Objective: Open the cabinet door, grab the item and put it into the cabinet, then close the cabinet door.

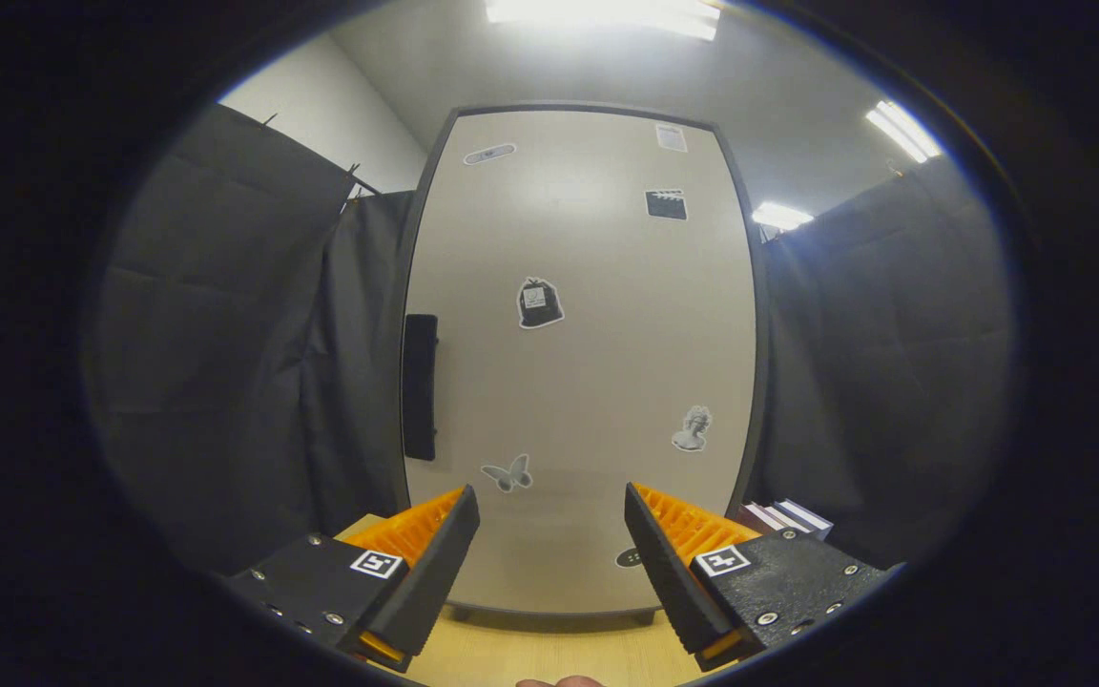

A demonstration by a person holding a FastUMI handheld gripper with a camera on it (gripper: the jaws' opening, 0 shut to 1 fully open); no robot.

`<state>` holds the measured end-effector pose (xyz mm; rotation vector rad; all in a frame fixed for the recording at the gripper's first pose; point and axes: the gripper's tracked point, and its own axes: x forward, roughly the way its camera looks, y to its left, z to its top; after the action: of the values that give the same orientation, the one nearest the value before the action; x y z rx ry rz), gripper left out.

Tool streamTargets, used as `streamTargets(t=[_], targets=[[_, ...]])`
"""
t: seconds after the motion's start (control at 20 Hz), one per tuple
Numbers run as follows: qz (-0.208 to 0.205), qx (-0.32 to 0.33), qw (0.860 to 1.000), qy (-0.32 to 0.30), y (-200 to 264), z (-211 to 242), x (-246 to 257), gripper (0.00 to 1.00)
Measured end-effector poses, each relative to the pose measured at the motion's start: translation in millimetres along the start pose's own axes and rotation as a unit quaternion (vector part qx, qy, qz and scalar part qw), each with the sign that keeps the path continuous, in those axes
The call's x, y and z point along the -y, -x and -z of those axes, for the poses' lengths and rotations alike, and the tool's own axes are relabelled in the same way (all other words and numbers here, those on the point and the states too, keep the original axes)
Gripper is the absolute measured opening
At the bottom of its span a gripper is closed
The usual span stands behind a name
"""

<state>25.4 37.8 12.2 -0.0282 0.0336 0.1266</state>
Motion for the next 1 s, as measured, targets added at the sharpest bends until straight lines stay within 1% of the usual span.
streamTargets(t=[0.3,0.6,0.75,0.8,0.9,0.95,1.0], targets=[[-0.036,-0.007,0.999,0.001,-35.9,-7.8,-38.1,0.95],[-0.066,-0.008,0.998,0.010,-78.2,-14.0,-88.5,0.95],[-0.089,-0.023,0.996,0.014,-99.8,-10.6,-110.6,0.94],[-0.083,-0.030,0.996,0.015,-107.2,-7.8,-110.6,0.93],[-0.069,-0.039,0.997,0.002,-117.3,-7.1,-107.2,0.85],[-0.060,-0.040,0.997,-0.007,-121.2,-7.7,-102.9,0.74],[-0.067,-0.039,0.997,-0.021,-118.1,-10.6,-107.8,0.67]])
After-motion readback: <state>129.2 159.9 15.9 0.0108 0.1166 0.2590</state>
